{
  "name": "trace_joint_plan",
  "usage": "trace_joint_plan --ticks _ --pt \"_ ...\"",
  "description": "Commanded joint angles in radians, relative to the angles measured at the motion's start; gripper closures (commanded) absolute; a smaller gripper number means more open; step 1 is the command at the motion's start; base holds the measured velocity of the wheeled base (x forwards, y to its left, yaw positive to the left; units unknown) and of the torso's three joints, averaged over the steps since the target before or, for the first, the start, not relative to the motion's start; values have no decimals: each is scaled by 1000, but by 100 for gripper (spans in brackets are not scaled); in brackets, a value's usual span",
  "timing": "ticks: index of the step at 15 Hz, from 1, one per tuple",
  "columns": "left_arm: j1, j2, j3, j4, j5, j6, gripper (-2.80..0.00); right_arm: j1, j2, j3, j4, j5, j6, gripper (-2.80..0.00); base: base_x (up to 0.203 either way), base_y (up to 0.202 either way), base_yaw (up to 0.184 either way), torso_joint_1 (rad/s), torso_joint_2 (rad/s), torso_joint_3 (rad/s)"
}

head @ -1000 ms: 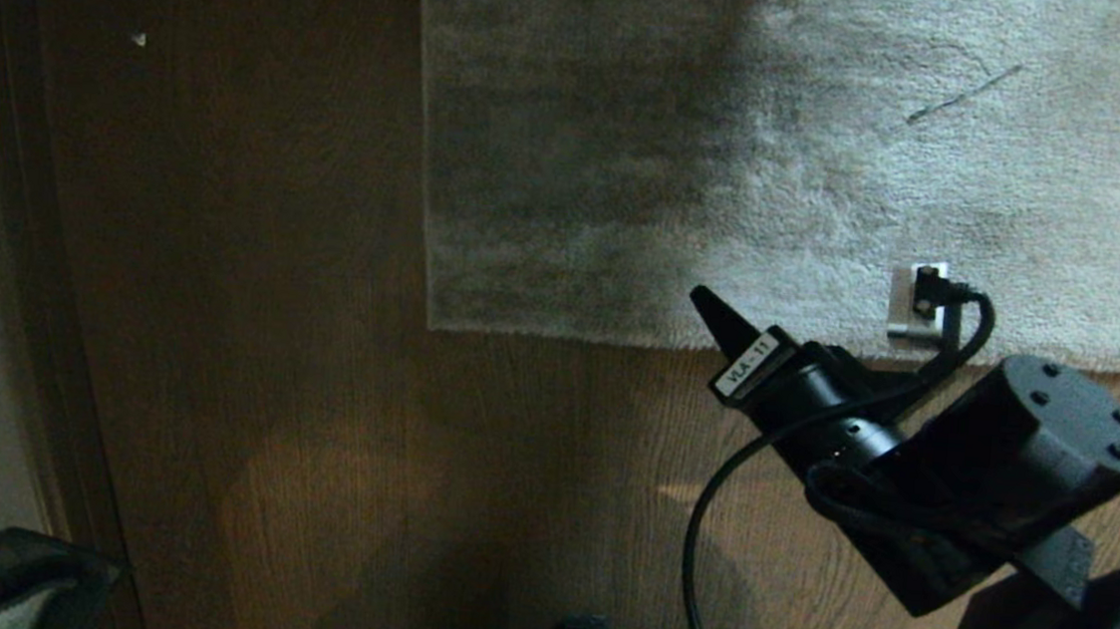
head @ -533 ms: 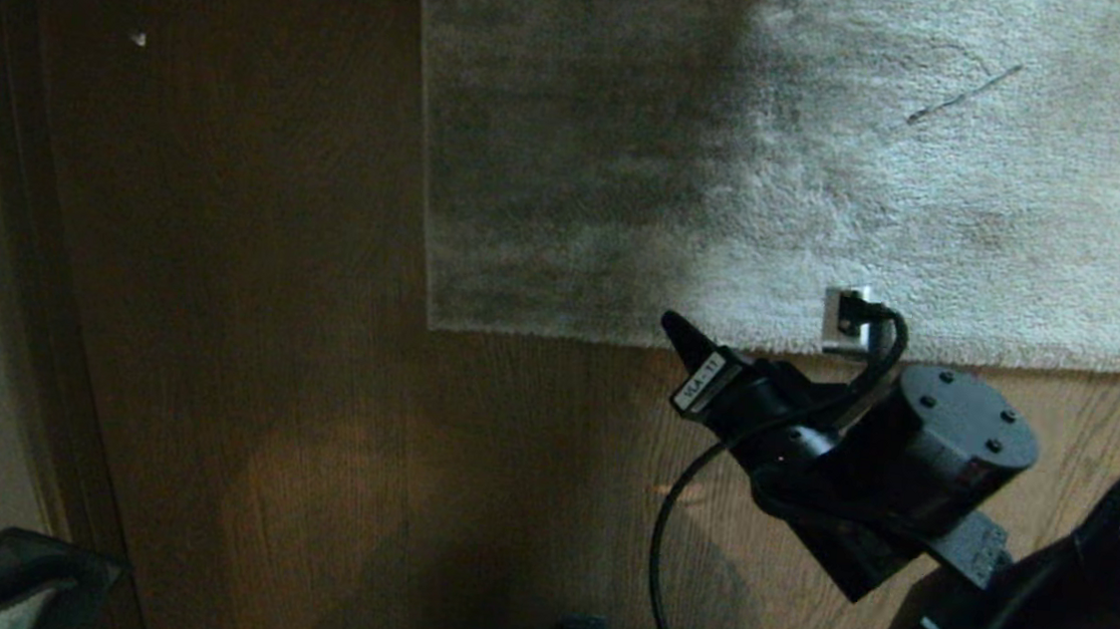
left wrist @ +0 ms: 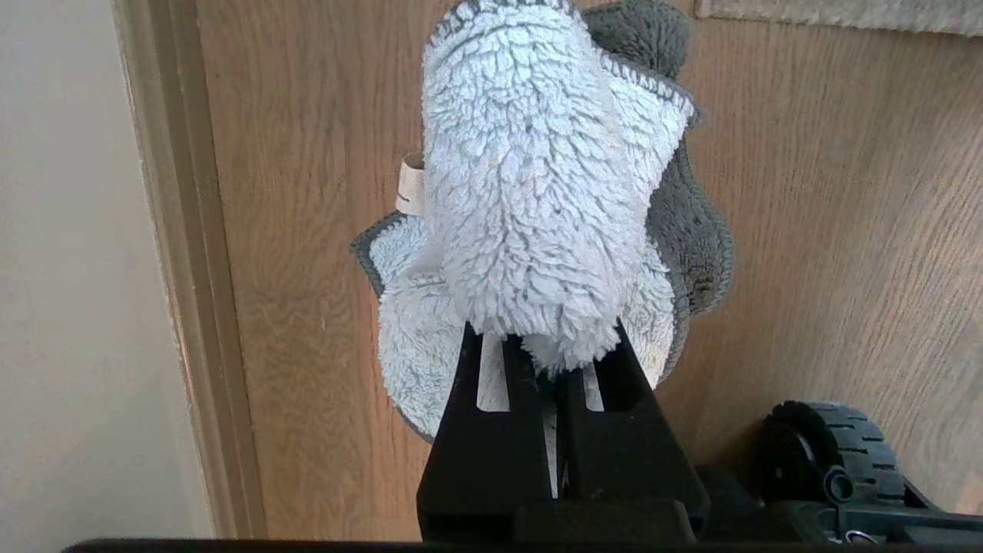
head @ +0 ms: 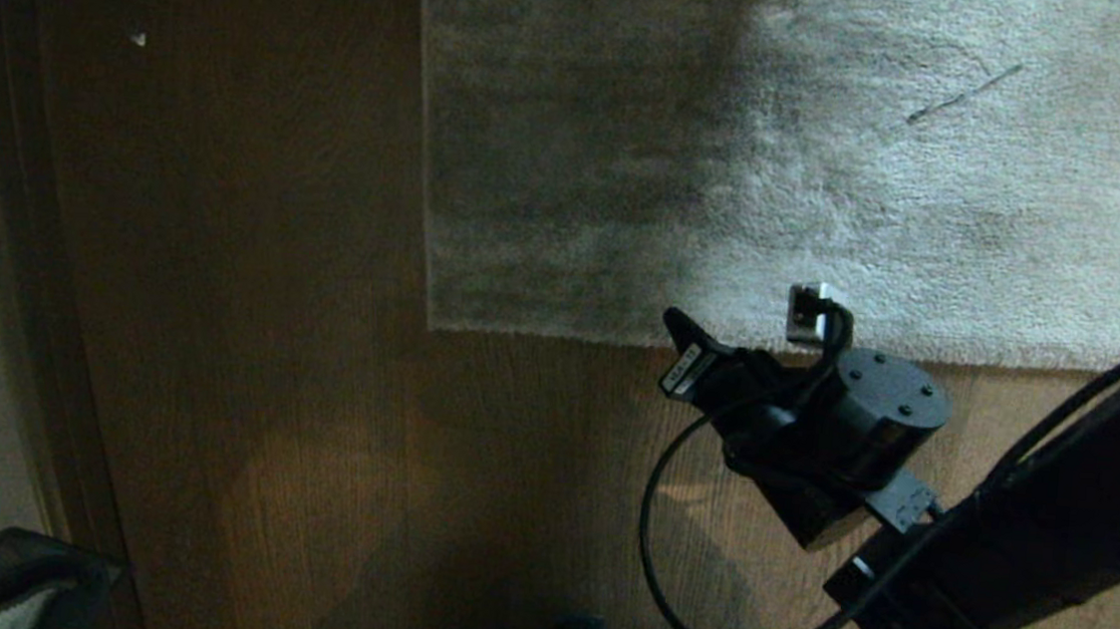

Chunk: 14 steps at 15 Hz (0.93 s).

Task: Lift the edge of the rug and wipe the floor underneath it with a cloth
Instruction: Lay down the carpet

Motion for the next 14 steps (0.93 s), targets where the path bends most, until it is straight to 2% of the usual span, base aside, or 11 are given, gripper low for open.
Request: trace_joint_plan --ticks 1,14 --pt "0 0 0 0 1 -1 0 -24 38 -12 -48 -2 -2 0 0 0 0 0 0 0" --pt "0 0 0 0 1 -1 0 -93 202 -190 -48 -6 -13 0 0 0 0 0 0 0"
